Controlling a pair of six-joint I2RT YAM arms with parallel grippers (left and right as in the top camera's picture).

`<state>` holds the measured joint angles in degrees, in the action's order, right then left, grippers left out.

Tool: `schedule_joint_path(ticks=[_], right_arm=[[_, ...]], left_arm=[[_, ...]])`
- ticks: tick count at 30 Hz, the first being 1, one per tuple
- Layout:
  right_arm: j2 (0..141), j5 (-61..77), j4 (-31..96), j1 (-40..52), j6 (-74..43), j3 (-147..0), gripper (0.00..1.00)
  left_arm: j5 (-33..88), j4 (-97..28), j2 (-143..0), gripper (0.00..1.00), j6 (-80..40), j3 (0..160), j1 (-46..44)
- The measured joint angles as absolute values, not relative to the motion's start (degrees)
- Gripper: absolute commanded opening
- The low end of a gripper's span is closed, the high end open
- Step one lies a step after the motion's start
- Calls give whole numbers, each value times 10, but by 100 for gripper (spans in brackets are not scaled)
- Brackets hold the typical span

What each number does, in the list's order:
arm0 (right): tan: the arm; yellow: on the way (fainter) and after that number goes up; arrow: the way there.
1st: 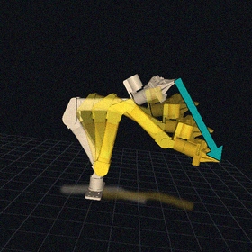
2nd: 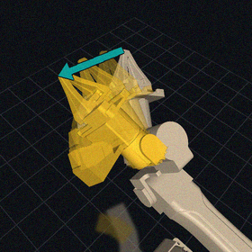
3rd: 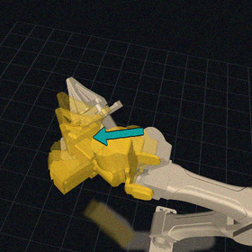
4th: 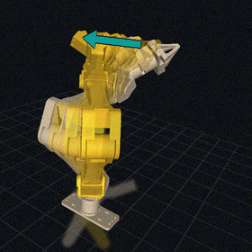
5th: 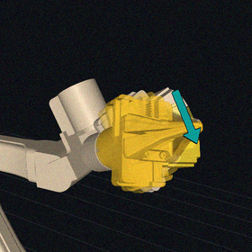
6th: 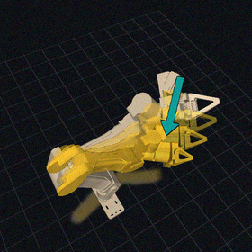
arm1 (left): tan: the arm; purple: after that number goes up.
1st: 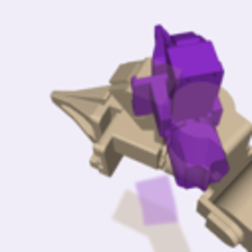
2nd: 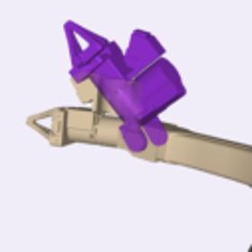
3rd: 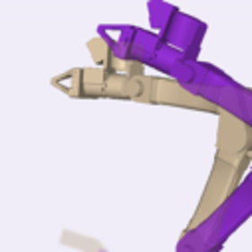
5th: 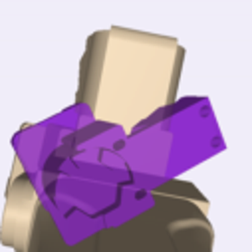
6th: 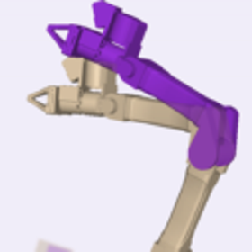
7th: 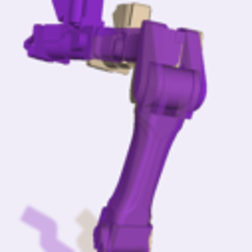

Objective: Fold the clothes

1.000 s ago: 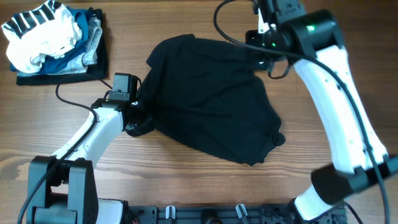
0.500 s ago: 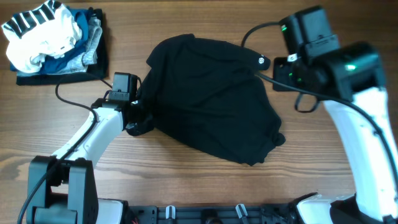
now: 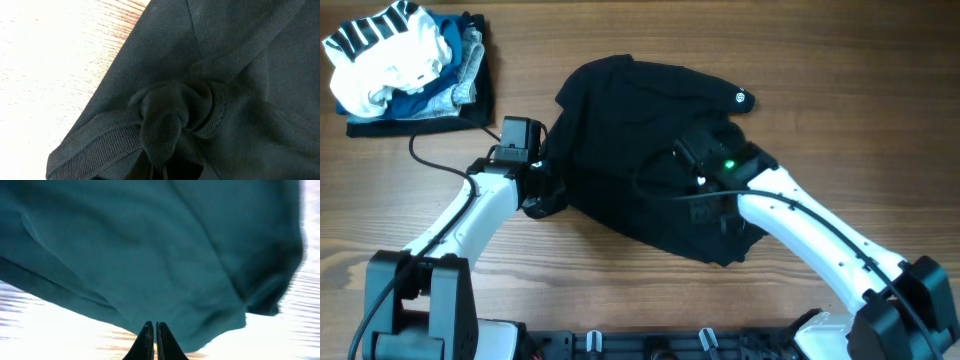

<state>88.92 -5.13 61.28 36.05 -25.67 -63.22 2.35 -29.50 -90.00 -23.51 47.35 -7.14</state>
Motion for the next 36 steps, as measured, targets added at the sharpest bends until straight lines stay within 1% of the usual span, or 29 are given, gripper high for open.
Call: schedule_joint_path(ticks=[6,10,13,15,17,20,21,22,23,24,27,28,29,30,31,32,36], right_arm=[[889,-13,561,400,-265,-537,4],[889,4,546,409,-273,-507,4],[888,25,504,409,-275,-489,5],[888,42,481,409,-277,-463,7],[888,56,477,409,-279,-446,13],[888,73,478,408,-287,-444,16],[888,77,480,406,-289,-444,19],[888,80,479,397,-294,-444,22],[888,82,479,381,-297,-444,23],[888,84,480,371,-298,-444,27],[888,85,488,276,-300,-444,29],[888,86,490,256,-299,-444,33],[888,86,493,237,-298,-444,40],[888,83,500,215,-296,-444,60],[888,79,505,198,-293,-444,73],[888,79,508,193,-293,-445,78],[888,75,516,188,-287,-448,79]], left_arm=[[24,-295,-900,4,-235,474,-71],[23,-295,-900,4,-235,474,-71],[23,-295,-900,4,-235,474,-71],[23,-300,-900,4,-235,474,-71],[23,-300,-900,4,-235,474,-71],[23,-300,-900,4,-235,474,-71],[24,-300,-900,4,-235,474,-71],[24,-300,-900,4,-235,474,-71],[23,-300,-900,4,-235,474,-71],[23,-300,-900,4,-235,474,-71],[24,-304,-900,4,-235,474,-71],[24,-304,-900,4,-235,474,-71],[24,-304,-900,4,-235,474,-71],[24,-304,-900,4,-235,474,-71],[24,-304,-900,4,-235,474,-71],[24,-304,-900,4,-235,474,-71],[24,-304,-900,4,-235,474,-71]])
